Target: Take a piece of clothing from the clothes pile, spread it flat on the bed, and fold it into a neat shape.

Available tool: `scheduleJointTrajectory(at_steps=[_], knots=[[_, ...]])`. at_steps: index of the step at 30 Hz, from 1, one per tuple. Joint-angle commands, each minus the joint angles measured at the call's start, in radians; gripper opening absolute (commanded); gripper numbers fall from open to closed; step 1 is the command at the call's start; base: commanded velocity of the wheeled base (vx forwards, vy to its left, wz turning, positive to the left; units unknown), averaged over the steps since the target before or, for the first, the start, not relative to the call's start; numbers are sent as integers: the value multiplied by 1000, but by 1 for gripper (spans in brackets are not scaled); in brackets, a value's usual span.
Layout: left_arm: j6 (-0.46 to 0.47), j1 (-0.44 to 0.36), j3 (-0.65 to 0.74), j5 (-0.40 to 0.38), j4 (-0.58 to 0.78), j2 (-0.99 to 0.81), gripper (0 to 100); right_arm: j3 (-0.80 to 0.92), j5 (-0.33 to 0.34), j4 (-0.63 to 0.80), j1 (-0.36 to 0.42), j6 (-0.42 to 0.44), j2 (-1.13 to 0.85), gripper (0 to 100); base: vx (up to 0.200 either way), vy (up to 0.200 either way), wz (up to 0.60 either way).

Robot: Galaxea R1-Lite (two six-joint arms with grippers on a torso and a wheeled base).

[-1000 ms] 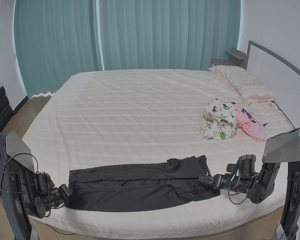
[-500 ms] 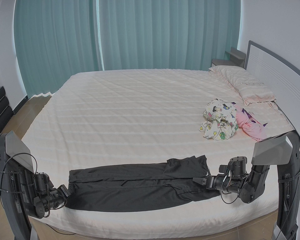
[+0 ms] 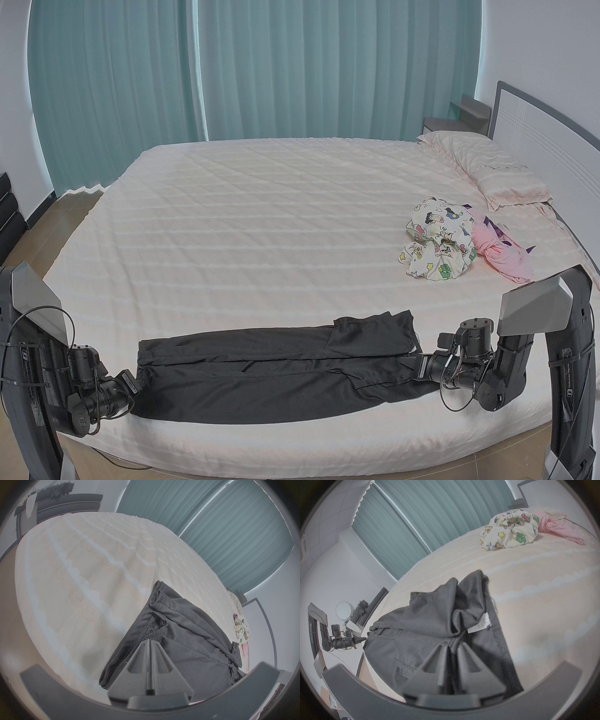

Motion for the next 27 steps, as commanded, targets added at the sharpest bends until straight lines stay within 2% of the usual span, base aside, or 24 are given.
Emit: scheduleJointTrajectory(at_steps=[1,5,15,27], knots=[[1,2,0,1,-12,6,0,14,1,-43,-13,10,8,0,0,0,0],[1,3,0,1,-12,6,0,37,1,-95,-23,14,8,0,0,0,0],[-4,31,-6,1,-12,4,0,36,-1,-111,-49,22,9,0,0,0,0],[-11,52,-3,-4,-12,-8,0,39,-6,-167,-31,30,52,0,0,0,0]])
